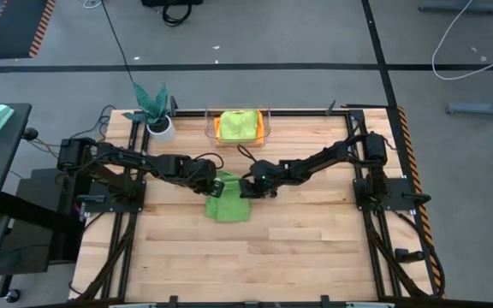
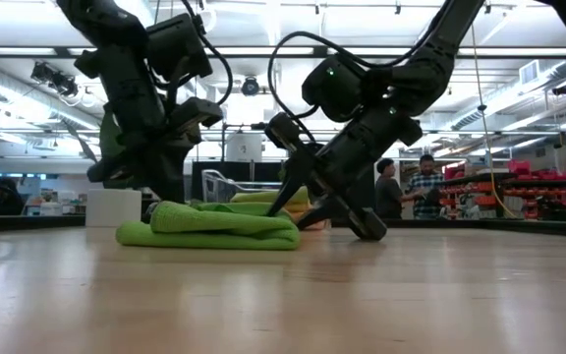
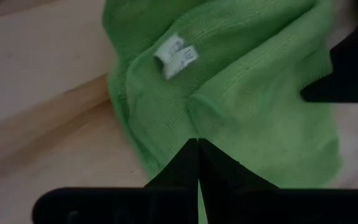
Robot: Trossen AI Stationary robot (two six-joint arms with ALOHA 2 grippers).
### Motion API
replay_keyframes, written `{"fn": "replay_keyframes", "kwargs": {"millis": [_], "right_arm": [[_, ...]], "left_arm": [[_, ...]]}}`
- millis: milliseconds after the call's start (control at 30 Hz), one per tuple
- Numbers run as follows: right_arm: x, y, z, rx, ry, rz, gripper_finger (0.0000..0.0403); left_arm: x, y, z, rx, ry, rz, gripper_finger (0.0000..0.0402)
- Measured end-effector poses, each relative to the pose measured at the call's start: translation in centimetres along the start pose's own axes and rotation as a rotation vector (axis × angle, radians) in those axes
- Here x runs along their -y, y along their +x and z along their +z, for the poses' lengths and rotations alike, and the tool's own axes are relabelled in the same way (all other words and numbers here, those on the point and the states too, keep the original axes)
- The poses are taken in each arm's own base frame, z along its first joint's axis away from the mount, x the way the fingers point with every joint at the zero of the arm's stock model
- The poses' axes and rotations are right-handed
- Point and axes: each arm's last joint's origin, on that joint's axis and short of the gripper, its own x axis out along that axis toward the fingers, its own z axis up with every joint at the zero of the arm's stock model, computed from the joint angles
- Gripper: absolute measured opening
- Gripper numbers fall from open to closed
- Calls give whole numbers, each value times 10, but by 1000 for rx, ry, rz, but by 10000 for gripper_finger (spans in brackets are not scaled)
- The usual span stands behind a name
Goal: Fold microfiber towels
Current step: Put the green towel into the transparent bin
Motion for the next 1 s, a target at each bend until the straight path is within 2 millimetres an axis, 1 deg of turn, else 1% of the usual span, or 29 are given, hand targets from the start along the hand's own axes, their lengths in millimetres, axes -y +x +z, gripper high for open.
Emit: {"fn": "replay_keyframes", "kwargs": {"millis": [100, 233, 300, 433, 500, 667, 833, 1000], "right_arm": [[-7, 2, -3, 20, -23, 5, 77], [-11, 3, -3, 47, -45, -2, 23], [-10, 3, -2, 66, -48, -8, 10], [-11, 2, -1, 90, -94, -10, 12], [-12, 2, -1, 98, -116, -10, 7], [-12, 2, -1, 101, -123, -8, 5], [-17, -2, -1, 108, -167, 11, 3], [-26, -15, -3, 125, -215, 12, 2]], "left_arm": [[0, 0, 0, 2, 1, -2, 14], [1, 0, 1, 7, 1, -11, 22], [1, 0, 1, 9, 3, -15, 24], [2, 0, 2, 23, 40, -14, 19], [1, 0, 2, 44, 53, -3, 15], [0, 0, 4, 60, 67, 16, 10], [-1, 0, 4, 61, 66, 16, 23], [-1, 0, 4, 59, 69, 21, 33]]}}
